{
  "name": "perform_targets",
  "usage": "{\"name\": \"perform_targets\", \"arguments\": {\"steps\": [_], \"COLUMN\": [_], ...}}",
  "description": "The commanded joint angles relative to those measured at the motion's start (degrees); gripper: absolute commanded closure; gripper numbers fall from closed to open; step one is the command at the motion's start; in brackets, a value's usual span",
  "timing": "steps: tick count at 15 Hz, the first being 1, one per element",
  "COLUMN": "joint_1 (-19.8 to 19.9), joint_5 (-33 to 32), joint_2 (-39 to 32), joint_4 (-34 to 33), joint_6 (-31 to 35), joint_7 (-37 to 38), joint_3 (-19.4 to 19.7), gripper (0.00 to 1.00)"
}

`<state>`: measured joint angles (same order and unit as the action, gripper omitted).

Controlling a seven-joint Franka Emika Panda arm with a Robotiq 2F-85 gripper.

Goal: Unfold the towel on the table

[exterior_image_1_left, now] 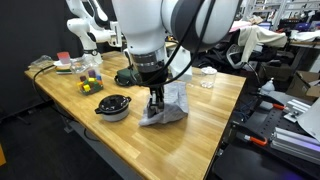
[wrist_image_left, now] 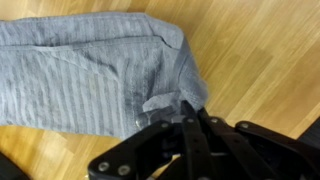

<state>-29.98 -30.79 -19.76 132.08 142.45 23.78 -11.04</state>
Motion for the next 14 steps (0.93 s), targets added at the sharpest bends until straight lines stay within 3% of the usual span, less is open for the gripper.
{"name": "perform_targets", "arguments": {"steps": [1,8,14], "joint_1": [0.1,-0.6,-3.4], "joint_5": [-1.0,-2.4,-7.3], "joint_2": [1.6,1.3,0.0], "joint_4": [2.8,3.9,2.4], "joint_6": [1.2,2.4,-0.3], "joint_7": [-1.7,-4.2,-8.2], "joint_3": [-0.9,-1.9,-4.2], "gripper": [0.99,0.99,0.99]}}
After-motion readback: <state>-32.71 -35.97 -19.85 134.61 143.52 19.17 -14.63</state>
